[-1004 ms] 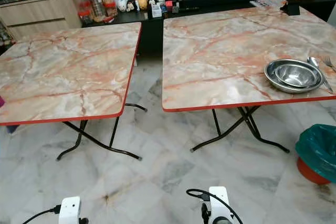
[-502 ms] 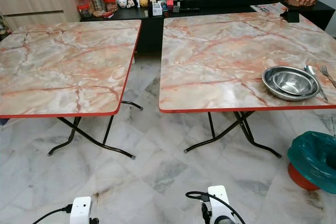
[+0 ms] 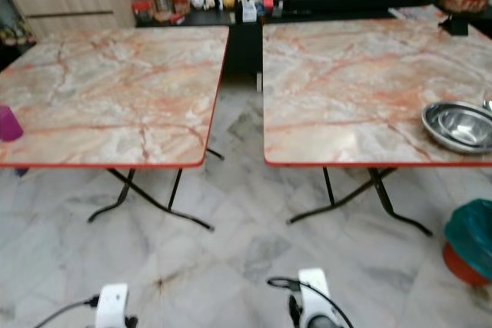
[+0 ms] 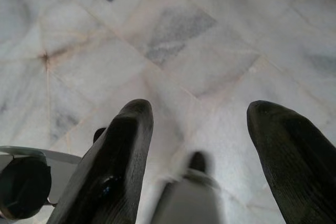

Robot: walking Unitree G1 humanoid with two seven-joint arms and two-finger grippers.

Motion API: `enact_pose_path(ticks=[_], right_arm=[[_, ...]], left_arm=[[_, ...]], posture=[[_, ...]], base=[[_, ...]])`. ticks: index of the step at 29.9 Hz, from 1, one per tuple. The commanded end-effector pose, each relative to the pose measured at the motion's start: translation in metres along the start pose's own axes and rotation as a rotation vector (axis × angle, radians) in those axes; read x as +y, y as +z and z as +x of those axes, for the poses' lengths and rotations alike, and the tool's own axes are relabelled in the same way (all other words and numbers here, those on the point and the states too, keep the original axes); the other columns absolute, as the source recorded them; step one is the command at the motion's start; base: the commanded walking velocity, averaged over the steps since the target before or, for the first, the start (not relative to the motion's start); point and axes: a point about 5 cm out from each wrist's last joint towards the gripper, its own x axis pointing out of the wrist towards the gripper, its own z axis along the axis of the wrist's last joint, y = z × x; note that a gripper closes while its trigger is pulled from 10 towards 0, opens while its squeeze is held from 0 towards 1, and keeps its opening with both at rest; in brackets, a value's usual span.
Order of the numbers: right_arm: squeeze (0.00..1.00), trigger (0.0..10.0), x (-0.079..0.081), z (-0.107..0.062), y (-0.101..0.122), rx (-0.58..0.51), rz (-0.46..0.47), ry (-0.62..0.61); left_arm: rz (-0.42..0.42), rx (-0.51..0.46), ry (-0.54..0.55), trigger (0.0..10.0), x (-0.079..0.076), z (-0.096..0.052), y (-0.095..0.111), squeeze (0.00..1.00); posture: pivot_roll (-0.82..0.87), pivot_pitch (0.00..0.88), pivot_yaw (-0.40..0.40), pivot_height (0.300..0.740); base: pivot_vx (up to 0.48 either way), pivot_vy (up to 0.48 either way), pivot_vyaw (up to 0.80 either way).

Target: Setting the table

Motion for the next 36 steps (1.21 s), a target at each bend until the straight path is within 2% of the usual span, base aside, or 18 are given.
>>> enact_pose_path(ticks=[1,5,19,30,36], right_arm=[[0.00,10.0,-0.0027,0.0003,0.0011,0.002,0.001,-0.019],[0.00,10.0,-0.0012,0.0006,0.0000,0.017,0.045,-0.024],[0.00,10.0,-0.0008,0.0014,0.0038,0.003,0.059,-0.026],[0.00,10.0,-0.0005,0.0004,-0.0013,0.020,0.088,-0.043],[0.00,10.0,-0.0005,0.0011,0.0017,0.012,0.088,-0.042]], left_arm=[[-0.013,0.023,0.006,10.0,-0.0001,-0.0015,-0.0077,0.00],[-0.017,0.020,0.010,10.0,0.0010,-0.0014,-0.0068,0.00],[-0.020,0.020,0.017,10.0,0.0038,-0.0016,-0.0069,0.00],[-0.016,0.020,0.025,10.0,0.0086,-0.0022,-0.0076,0.00],[-0.005,0.015,0.026,10.0,0.0084,-0.0019,-0.0060,0.00]], posture=[[-0.05,0.010,0.078,0.740],[-0.05,0.020,0.080,0.740],[-0.05,0.024,0.088,0.740],[-0.03,0.028,0.100,0.740],[-0.03,0.013,0.100,0.740]], base=[[0.000,0.480,0.80],[0.000,0.480,0.00],[0.000,0.480,0.00],[0.000,0.480,0.00],[0.000,0.053,0.00]])
